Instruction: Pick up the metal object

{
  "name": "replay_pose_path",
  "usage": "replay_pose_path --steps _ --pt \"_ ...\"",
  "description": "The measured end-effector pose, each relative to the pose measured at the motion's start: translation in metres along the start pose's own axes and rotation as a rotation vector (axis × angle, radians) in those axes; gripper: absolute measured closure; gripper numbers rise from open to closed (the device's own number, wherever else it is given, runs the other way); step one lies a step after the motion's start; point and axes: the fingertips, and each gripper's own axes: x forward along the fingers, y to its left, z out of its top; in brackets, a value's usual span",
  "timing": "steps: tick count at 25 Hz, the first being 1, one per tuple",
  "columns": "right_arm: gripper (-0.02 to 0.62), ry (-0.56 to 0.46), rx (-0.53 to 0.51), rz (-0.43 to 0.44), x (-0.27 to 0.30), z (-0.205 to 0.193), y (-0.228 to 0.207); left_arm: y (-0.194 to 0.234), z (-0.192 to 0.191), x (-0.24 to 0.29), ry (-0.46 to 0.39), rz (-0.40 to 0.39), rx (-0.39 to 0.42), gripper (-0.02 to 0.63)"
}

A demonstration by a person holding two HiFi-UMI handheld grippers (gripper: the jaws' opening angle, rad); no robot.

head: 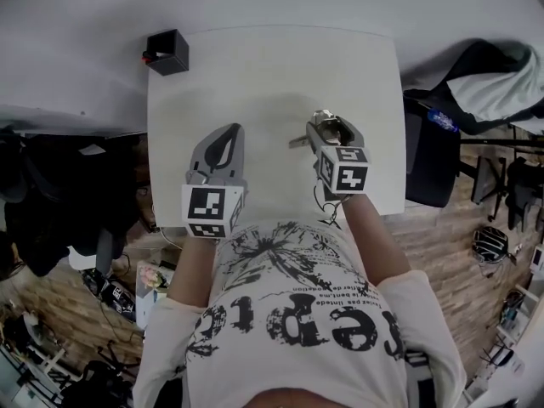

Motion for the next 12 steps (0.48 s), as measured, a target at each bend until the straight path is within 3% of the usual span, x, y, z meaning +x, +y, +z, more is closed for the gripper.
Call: replay_pose_path --steps 12 --pt "0.316 -0.345 -0.128 0.078 -0.091 0.098 0.009 -0.030 0.062 -0.021 -0.124 0.049 0.072 0.595"
